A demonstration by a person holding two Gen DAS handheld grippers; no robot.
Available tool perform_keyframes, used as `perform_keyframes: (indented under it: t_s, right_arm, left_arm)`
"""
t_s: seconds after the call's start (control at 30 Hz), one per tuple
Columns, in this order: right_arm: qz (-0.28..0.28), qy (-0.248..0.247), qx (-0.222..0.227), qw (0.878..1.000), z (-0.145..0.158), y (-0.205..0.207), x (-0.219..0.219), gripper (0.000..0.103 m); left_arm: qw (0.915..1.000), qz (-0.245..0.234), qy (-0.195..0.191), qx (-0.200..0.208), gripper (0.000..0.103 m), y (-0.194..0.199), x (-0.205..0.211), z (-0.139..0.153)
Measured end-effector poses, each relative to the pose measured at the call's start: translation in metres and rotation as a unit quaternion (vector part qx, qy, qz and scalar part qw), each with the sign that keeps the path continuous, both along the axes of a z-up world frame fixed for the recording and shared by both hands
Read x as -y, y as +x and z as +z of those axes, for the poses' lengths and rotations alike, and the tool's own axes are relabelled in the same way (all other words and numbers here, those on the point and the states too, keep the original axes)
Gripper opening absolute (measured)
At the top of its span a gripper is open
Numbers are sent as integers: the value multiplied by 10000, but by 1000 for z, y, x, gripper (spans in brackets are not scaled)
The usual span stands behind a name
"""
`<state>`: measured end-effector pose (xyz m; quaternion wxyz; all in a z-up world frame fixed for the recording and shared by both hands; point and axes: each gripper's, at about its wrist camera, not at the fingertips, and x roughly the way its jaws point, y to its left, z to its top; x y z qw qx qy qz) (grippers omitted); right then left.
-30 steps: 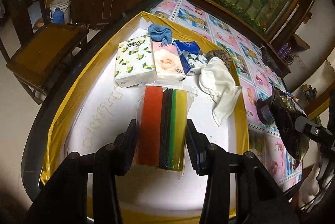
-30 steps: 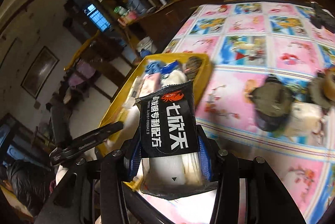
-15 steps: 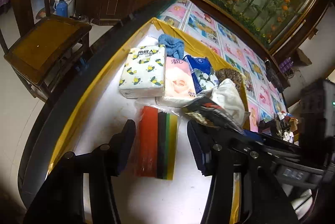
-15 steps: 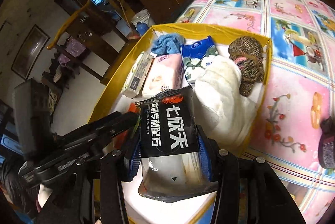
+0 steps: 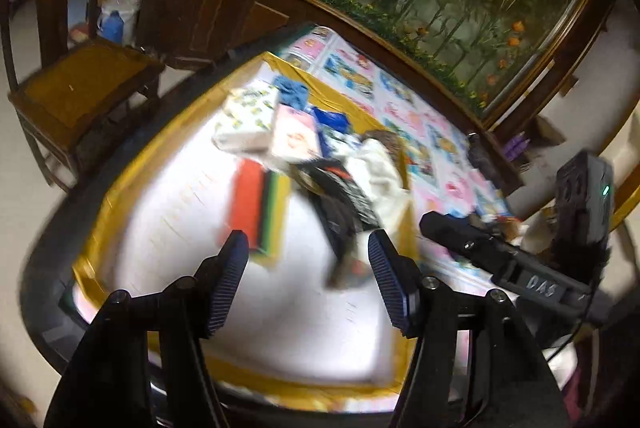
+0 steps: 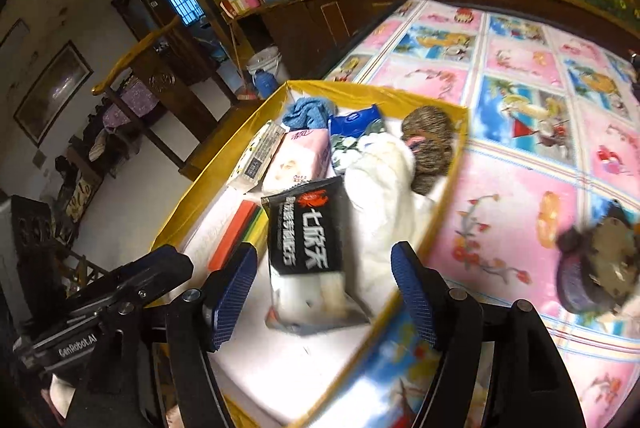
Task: Organize soft objects
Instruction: 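Withdraw both tools and reach the right tool toward the blue-orange plush toy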
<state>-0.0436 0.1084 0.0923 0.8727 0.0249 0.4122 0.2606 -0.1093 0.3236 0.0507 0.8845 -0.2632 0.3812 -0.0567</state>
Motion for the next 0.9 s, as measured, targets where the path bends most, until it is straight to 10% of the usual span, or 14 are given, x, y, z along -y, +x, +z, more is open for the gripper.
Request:
perform_keyframes:
  t_s: [0.4,0.57,0.77,0.9]
  right_arm:
    - [-1090,-320,660,9913,10,-114,168,78]
    - [-2051,-517,884,9734,51,-130,241,78]
    - [-2759,961,726,9536,77,-123,288,91]
    - [-2808,224,495,9582,53,-107,291,89]
  left_arm:
    - [9952,-971,111,84,65,-27,102,1]
    - [9887,-1479,228,27,65,-36,153,-2]
    - [9816,-1902,107,-82,65,-49,188,-13]
    - [9772,-2081,419,-69,65,-61,187,-16]
